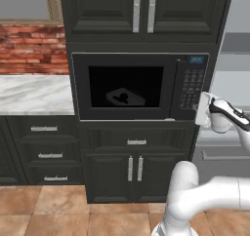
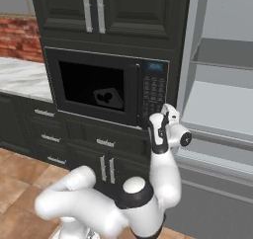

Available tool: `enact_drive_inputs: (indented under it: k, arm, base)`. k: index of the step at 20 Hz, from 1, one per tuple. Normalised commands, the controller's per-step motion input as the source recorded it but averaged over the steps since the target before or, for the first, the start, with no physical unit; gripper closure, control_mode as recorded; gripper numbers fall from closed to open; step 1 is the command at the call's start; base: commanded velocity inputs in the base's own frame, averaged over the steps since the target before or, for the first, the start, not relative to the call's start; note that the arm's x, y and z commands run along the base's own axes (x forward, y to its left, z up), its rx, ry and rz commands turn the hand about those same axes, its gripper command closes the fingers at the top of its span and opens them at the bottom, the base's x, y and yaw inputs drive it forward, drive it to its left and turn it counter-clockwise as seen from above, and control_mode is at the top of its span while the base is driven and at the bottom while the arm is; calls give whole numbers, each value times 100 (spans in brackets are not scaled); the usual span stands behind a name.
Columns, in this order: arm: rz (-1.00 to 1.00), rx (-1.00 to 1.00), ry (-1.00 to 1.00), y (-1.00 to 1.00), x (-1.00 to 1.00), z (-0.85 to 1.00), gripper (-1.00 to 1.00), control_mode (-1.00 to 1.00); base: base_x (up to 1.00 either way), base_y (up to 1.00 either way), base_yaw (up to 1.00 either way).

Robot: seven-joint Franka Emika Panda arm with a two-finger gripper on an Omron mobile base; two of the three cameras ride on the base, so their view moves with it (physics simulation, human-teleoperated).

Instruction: Place the tupperware containing the chicken drumstick and tomato meal in the microwave. Close the microwave door and press the start button to reheat the meal.

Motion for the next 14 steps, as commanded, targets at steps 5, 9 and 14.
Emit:
enact_drive_inputs:
  k: [5, 9, 14]
  arm:
    - [-13, -1, -1, -14, 49, -25, 100, -100]
    - [-21, -6, 0, -10, 59, -22, 100, -100]
    - [-42, -19, 0, -3, 49, -23, 100, -100]
  base:
    - [0, 0, 0]
    - [0, 0, 0]
    - [0, 0, 0]
